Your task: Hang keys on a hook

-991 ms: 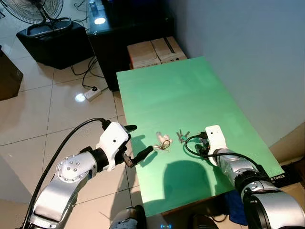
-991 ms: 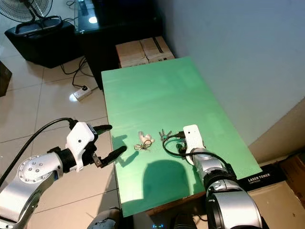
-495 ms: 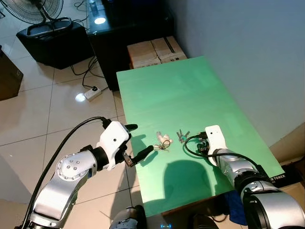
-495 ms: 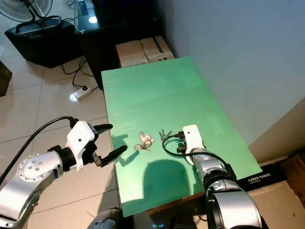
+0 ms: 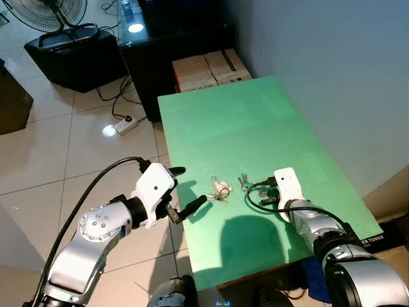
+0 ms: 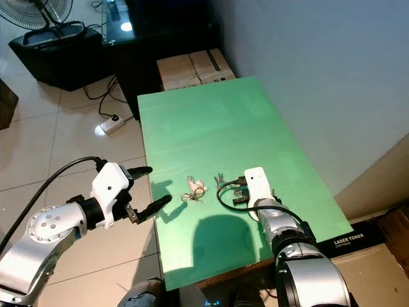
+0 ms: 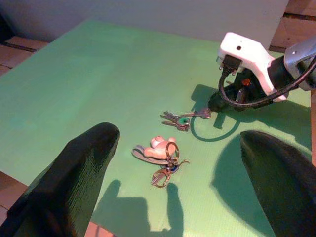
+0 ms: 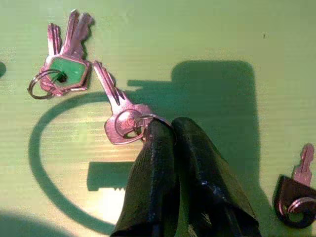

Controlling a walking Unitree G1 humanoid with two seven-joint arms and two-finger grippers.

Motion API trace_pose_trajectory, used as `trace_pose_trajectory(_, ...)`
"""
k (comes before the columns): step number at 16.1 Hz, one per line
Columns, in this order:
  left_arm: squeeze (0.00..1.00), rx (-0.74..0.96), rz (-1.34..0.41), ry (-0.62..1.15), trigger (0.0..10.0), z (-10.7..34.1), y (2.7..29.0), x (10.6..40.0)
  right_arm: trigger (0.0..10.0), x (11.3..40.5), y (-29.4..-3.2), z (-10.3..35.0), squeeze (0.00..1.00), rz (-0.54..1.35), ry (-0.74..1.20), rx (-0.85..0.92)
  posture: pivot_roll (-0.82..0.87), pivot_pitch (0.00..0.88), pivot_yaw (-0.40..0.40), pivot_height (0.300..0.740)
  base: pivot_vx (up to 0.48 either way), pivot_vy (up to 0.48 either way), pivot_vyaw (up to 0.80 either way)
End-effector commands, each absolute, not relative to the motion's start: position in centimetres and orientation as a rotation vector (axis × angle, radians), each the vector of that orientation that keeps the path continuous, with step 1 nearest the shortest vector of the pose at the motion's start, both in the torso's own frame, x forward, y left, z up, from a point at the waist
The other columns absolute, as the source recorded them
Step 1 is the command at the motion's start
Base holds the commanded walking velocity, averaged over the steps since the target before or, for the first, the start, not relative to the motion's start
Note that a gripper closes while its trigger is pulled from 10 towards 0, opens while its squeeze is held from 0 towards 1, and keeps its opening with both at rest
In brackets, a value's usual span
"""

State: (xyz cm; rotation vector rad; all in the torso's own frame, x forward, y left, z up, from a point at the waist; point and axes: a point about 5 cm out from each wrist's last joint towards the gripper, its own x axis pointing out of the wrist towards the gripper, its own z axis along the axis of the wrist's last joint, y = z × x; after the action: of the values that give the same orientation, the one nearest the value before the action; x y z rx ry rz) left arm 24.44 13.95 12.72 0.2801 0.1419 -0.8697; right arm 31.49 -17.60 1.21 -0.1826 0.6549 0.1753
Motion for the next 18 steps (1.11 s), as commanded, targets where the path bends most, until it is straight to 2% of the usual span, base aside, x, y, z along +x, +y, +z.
trace_pose_trajectory(1, 0.0, 0.297, -0.873, 0.136, 10.0, 12.7, 13.8, 24.5, 0.0, 31.4, -17.1, 1.1, 0.0, 0.181, 0.628, -0.191, 0.04, 0.121, 0.099, 0.74, 0.0, 0.0, 0.0)
trace_pose_trajectory(4, 0.0, 0.297, -0.869, 0.123, 10.0, 12.7, 13.6, 24.6, 0.0, 32.0, -17.0, 2.3, 0.0, 0.14, 0.513, -0.262, 0.03, 0.106, 0.098, 0.74, 0.0, 0.0, 0.0)
trace_pose_trajectory(7, 0.0, 0.307, -0.821, 0.1, 10.0, 12.5, 13.3, 25.1, 0.0, 32.1, -18.2, 4.0, 0.0, -0.008, 0.351, -0.327, 0.0, 0.077, 0.107, 0.74, 0.0, 0.0, 0.0)
trace_pose_trajectory(11, 0.0, 0.308, -0.639, 0.038, 10.0, 12.9, 13.4, 27.4, 0.0, 31.3, -19.2, 6.6, 0.0, -0.106, 0.17, -0.425, -0.06, 0.051, 0.124, 0.74, 0.0, 0.0, 0.0)
trace_pose_trajectory(14, 0.0, 0.218, -0.495, -0.018, 10.0, 13.8, 13.8, 28.8, 0.0, 30.5, -19.4, 8.8, 0.0, -0.143, 0.024, -0.482, -0.08, 0.032, 0.117, 0.74, 0.0, 0.0, 0.0)
trace_pose_trajectory(17, 0.0, 0.142, -0.481, -0.058, 10.0, 14.1, 13.4, 28.6, 0.0, 29.7, -19.3, 10.4, 0.0, -0.166, -0.077, -0.518, -0.09, 0.027, 0.108, 0.74, 0.0, 0.0, 0.0)
trace_pose_trajectory(18, 0.0, 0.085, -0.462, -0.086, 10.0, 14.5, 13.3, 28.1, 0.0, 28.8, -18.7, 12.1, 0.0, -0.17, -0.137, -0.448, -0.09, 0.025, 0.104, 0.74, 0.0, 0.0, 0.0)
